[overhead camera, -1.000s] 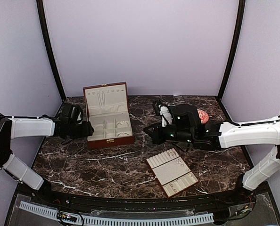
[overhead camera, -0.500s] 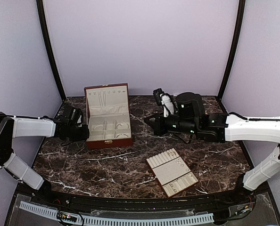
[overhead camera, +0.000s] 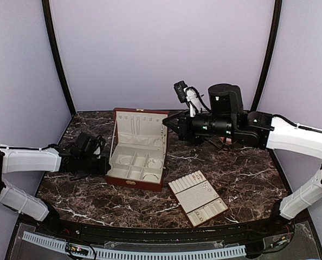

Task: Organize the mixed jewelry

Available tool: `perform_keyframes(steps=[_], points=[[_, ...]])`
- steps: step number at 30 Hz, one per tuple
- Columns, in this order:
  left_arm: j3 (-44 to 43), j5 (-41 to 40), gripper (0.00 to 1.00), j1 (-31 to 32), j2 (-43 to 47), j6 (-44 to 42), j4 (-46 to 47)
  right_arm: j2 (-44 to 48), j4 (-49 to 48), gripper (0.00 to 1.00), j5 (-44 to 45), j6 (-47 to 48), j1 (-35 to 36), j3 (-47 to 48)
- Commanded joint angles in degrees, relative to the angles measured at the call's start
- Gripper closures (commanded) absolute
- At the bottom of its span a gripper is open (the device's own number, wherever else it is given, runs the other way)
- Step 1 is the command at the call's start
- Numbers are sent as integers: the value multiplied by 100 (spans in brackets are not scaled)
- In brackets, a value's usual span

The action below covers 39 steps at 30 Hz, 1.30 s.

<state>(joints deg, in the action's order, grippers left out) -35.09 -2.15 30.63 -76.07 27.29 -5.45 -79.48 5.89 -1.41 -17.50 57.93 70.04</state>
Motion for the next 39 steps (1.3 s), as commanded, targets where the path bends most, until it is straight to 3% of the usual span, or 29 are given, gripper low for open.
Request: perform_keyframes(steps=[1, 5, 8, 14, 16, 20, 23, 29, 39], points=[[268, 524, 96, 570, 422, 598, -600, 173, 239, 100, -252, 255, -45, 398], [449, 640, 88, 993, 961, 940, -572, 212, 339, 100, -249, 378, -45, 512], [380, 675, 68, 1135, 1346, 872, -631, 206, 360, 100, -246, 437, -54, 536], [-404, 59, 45, 1138, 1699, -270, -1252, 187, 315, 100, -370, 449, -63, 563], [-664, 27, 44, 1140, 1615, -777, -1281, 171, 314, 100, -356, 457, -63, 558], [-1137, 465, 53, 1138, 1212, -2074, -839, 132, 285, 100, -283, 475, -92, 580], [-1448, 734, 68, 1138, 788, -3059, -359, 105, 243, 100, -314, 475, -146, 580], [-1608, 953, 63, 1136, -36, -4439, 967, 35, 137, 100, -503, 449, -315, 614], [-1565, 891, 62, 1138, -1190, -5488, 2639, -71, -22, 100, -823, 437, -501, 649]])
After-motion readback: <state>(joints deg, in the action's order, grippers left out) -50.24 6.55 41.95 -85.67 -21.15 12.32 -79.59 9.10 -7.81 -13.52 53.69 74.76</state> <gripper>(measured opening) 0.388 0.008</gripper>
